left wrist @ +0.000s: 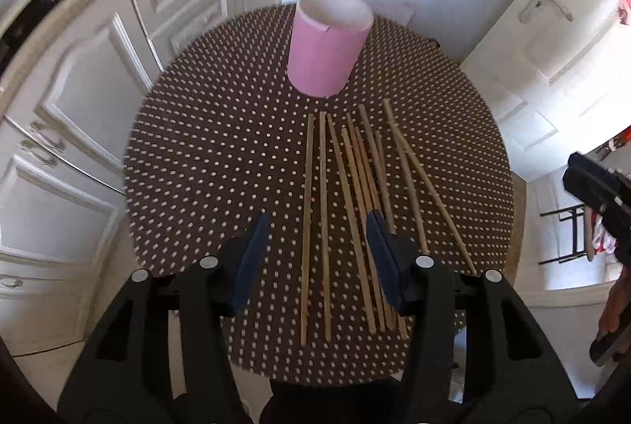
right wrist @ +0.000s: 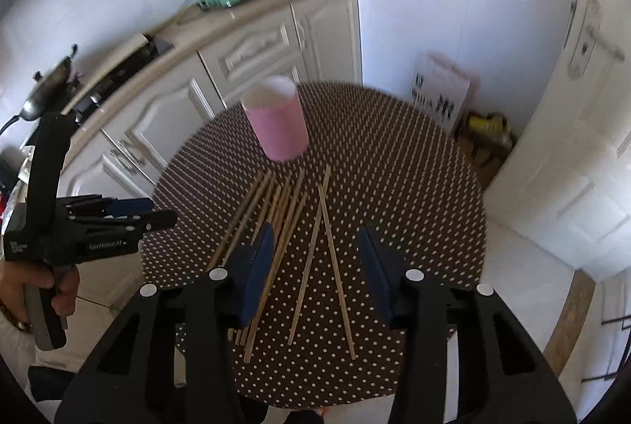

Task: Organize utensils
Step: 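Move the left gripper toward the wooden sticks while the right gripper approaches them too, then close the left gripper on one wooden stick while the right gripper grasps another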

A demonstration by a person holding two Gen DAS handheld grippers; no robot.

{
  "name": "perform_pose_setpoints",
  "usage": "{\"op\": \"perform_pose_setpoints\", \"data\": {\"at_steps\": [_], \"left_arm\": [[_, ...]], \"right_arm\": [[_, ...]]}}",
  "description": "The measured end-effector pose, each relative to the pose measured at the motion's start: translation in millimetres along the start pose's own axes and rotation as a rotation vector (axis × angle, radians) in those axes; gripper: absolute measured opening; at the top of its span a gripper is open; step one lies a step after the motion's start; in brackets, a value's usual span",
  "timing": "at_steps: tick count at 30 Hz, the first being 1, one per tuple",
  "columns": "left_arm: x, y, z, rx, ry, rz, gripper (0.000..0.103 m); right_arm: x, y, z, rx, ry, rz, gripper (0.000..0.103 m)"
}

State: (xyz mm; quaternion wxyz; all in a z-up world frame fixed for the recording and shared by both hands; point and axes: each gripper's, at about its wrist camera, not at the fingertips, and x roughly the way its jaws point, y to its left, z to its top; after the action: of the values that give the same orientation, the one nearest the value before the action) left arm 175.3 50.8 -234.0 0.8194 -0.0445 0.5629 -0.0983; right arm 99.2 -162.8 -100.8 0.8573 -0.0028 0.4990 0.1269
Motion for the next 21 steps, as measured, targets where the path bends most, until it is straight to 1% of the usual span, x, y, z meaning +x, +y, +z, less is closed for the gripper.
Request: {"op": "perform_pose_setpoints", "data": {"at_steps": [1,4,6,8,10,11,12,14,17,20,21], "left_arm": [[5,3,2,0.000,0.008,0.002,0.052],[38,13,15,0.006,0.057,0.008,0.052],[53,14,20,0.025,0.081,0.011,0.052],[67,15,28,0.043,0.105,0.008,0.052],[79,17,33,0.054,0.122,-0.001,0.052],[87,17,35,0.062,0.135,0.000,0.052],[93,18,38,0.068,0.145,0.002,0.052],[100,18,41,0.081,0.159,-0.003,0.052],[108,18,46,0.105,0.177,-0.006,0.052],[114,22,53,0.105,0.192,-0.018,0.052],[117,22,56,0.105,0.195,-0.018,0.052]], "right_arm": [[8,-2,2,0.005,0.016,-0.002,0.041],[42,-3,9,0.016,0.075,-0.041,0.041],[63,-5,11,0.016,0.111,-0.074,0.041],[81,-9,11,0.013,0.141,-0.089,0.040],[100,-12,11,0.010,0.182,-0.094,0.034],[109,-15,11,0.009,0.202,-0.095,0.032],[120,-16,11,0.007,0.229,-0.095,0.031],[134,-17,13,-0.005,0.257,-0.097,0.030],[149,-17,12,-0.022,0.303,-0.082,0.028],[167,-19,11,-0.039,0.349,-0.081,0.025],[167,-19,11,-0.039,0.349,-0.081,0.025]]}}
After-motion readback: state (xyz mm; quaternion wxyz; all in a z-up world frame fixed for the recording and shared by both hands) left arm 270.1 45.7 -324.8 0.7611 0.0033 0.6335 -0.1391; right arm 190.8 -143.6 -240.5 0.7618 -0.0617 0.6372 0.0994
